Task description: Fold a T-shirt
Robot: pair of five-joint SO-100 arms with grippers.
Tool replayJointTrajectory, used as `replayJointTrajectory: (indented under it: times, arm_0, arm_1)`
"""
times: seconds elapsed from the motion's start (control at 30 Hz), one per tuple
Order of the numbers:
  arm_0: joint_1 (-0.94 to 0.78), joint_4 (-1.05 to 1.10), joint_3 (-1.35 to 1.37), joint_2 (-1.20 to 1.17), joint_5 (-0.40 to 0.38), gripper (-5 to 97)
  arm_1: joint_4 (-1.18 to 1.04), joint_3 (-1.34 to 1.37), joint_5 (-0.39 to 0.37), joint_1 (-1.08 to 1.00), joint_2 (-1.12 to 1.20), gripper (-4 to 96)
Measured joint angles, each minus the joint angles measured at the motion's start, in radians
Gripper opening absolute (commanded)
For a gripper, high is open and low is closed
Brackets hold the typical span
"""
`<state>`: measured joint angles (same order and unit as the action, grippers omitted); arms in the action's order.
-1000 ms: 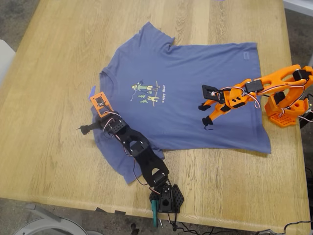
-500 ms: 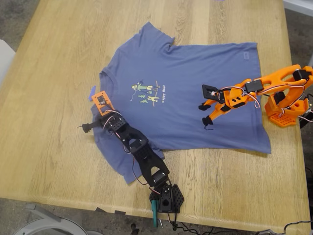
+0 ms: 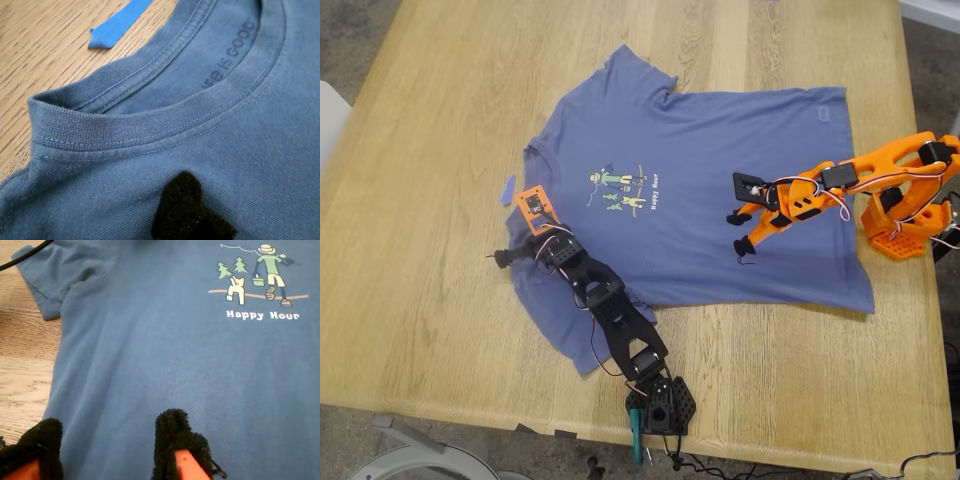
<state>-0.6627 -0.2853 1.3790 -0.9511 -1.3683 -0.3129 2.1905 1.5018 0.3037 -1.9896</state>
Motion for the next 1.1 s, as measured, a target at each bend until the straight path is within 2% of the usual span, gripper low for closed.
replayJointTrajectory:
  times: [0.27, 0.5, 0.87, 1.1]
  arm_0:
    - [-0.032, 0.000, -0.066, 0.072, 0.037, 75]
    - [-0.043, -0.006, -0.081, 0.097, 0.020, 76]
    - [-0.052, -0.031, -0.060, 0.126, -0.031, 70]
    - [-0.057, -0.057, -0.058, 0.135, -0.061, 57]
  arm_1:
    - [0.000, 0.005, -0.003, -0.002, 0.009, 28.8]
    - [0.000, 0.003, -0.011, -0.002, 0.037, 28.8]
    - [-0.012, 0.003, -0.018, -0.018, 0.037, 28.3]
    - [-0.025, 0.003, -0.020, -0.031, 0.037, 28.2]
